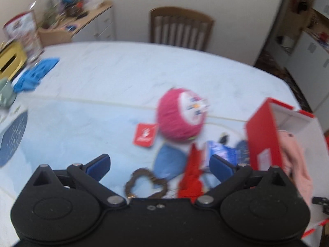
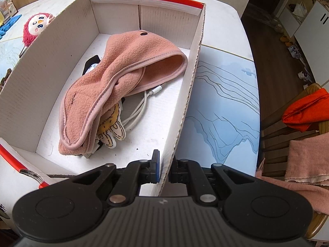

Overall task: Organize objects
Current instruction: 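Withdraw the left gripper to the brown hair tie on the table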

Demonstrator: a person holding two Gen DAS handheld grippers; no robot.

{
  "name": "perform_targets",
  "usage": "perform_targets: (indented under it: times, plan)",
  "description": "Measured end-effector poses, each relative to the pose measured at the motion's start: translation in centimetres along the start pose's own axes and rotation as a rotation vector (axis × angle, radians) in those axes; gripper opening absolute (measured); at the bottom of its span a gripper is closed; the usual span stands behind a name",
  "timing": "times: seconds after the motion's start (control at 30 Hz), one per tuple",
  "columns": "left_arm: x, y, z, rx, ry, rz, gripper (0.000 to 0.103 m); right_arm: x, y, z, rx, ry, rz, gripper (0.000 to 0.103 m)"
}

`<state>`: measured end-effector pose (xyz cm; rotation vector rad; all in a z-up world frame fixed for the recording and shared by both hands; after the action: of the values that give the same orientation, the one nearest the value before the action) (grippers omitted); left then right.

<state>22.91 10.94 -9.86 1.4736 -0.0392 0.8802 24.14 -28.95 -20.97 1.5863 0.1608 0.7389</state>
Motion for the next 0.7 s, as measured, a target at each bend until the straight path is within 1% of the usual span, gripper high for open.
perform_targets:
  times: [0.1, 0.23, 0.3, 0.33, 0.4, 0.5, 0.53, 0.6, 0.63, 0.7]
  plan:
    - [-0.8, -1.6, -1.7, 0.051, 0.004, -0.015, 0.102, 0.0, 0.0, 0.0, -0.003, 0.004, -0.002, 0.007]
    - [-2.2, -4.2, -3.2, 0.108, -0.027, -0.058, 0.099, 0.1, 0.0, 0.0, -0.005, 0.005, -0.004, 0.007]
    - [-3.0, -5.4, -3.9, 0.129, -0.027, -0.09, 0.094, 0.0, 0.0, 0.0, -0.006, 0.005, -0.005, 0.007]
    - [-3.3, -5.9, -4.3, 0.14, -0.029, -0.101, 0.093, 0.0, 0.0, 0.0, -0.006, 0.005, -0.005, 0.007]
    - [-3.8, -6.7, -5.0, 0.172, -0.029, -0.111, 0.089, 0.1, 0.0, -0.1, -0.005, 0.004, -0.005, 0.007]
    - [-4.2, -7.3, -5.8, 0.169, -0.005, -0.131, 0.084, 0.0, 0.0, 0.0, -0.005, 0.004, -0.006, 0.007]
    - [-4.2, -7.4, -5.8, 0.17, -0.004, -0.132, 0.083, 0.0, 0.0, 0.0, -0.006, 0.004, -0.006, 0.007]
    - [-4.3, -7.7, -5.9, 0.173, -0.01, -0.136, 0.077, 0.0, 0.0, -0.1, -0.006, 0.004, -0.006, 0.007]
    - [-4.3, -8.0, -5.8, 0.172, -0.012, -0.138, 0.077, 0.0, 0.0, 0.0, -0.005, 0.004, -0.006, 0.007]
    - [-4.2, -8.0, -5.7, 0.156, -0.011, -0.134, 0.074, -0.1, 0.0, 0.0, -0.005, 0.004, -0.007, 0.007]
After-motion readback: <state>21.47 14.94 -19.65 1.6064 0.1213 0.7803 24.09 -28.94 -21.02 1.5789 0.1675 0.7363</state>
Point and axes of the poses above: each gripper's, at about its wrist camera, not at the fingertips, and y roughly against the way its jaws point, z to its right, x to its top, the point moved 7 cm from there along -y, roughly the way its jaws point, and after that the axes turned 11 degrees about y, right-handed, at the moved point
